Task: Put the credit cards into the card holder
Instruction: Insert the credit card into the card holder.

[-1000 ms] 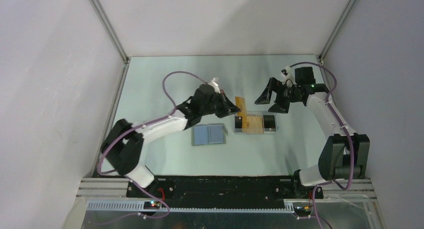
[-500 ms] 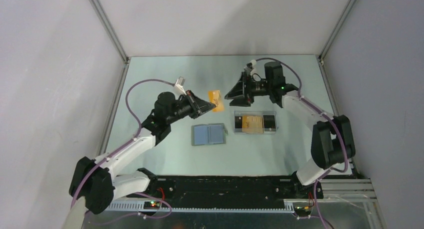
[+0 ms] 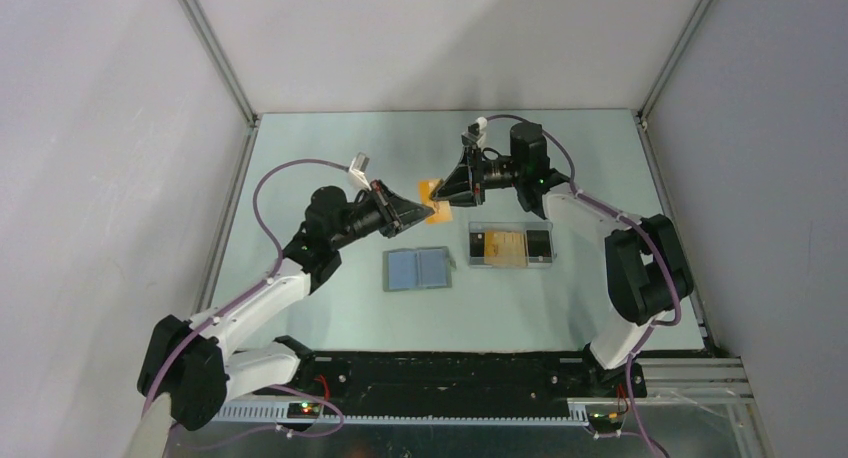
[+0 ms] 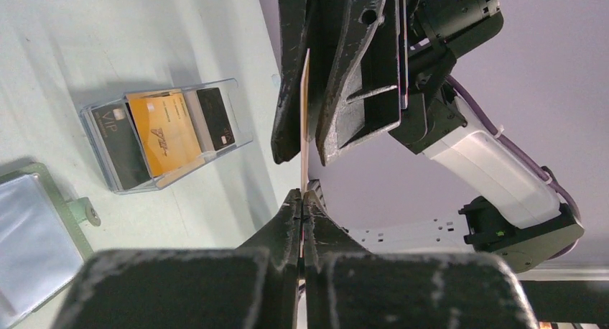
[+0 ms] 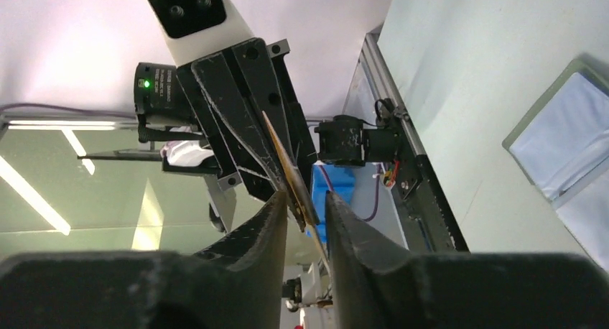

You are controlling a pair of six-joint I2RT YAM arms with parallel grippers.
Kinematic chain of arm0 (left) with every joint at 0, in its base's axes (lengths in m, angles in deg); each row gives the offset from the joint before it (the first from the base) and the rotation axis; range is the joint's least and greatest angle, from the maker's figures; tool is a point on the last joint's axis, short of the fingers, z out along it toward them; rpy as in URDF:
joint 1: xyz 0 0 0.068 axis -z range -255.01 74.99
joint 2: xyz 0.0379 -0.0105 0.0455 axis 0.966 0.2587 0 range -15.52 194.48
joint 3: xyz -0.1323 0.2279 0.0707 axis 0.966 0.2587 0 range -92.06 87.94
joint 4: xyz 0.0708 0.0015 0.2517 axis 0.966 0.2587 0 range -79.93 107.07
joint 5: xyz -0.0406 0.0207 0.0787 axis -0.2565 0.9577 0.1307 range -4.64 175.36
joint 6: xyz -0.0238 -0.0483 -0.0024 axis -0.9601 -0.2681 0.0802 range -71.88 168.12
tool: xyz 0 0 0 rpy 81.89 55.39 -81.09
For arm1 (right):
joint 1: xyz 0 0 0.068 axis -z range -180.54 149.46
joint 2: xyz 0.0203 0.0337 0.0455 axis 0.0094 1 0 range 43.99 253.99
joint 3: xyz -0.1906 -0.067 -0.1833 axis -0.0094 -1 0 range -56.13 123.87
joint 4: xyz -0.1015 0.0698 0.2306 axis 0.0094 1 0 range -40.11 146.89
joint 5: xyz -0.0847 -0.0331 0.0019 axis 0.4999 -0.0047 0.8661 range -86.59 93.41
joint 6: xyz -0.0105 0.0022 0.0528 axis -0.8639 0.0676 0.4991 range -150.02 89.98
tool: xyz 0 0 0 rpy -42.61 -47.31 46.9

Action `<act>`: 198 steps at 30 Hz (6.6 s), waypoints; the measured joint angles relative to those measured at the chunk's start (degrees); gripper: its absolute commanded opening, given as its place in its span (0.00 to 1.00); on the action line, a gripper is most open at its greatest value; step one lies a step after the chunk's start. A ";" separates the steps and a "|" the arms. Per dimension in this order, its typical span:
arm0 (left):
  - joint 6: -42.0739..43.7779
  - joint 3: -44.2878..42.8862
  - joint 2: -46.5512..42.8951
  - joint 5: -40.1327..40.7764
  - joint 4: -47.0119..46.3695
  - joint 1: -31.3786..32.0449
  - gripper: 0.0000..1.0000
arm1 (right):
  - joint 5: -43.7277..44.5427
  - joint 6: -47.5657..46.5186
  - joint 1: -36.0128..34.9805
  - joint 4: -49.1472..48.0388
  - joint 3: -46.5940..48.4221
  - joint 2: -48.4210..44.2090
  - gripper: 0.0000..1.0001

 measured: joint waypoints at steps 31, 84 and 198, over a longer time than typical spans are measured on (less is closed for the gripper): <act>16.52 1.27 7.04 16.65 39.82 -7.89 0.60 | 20.20 -29.14 -11.10 30.49 -2.25 1.68 0.00; 25.24 -10.49 26.47 19.17 48.02 -6.19 0.32 | 16.83 -34.75 -11.63 35.21 13.03 26.75 0.00; 22.32 -2.19 22.38 3.76 38.56 -16.61 0.55 | 42.88 -39.54 -19.82 57.64 22.40 23.17 0.68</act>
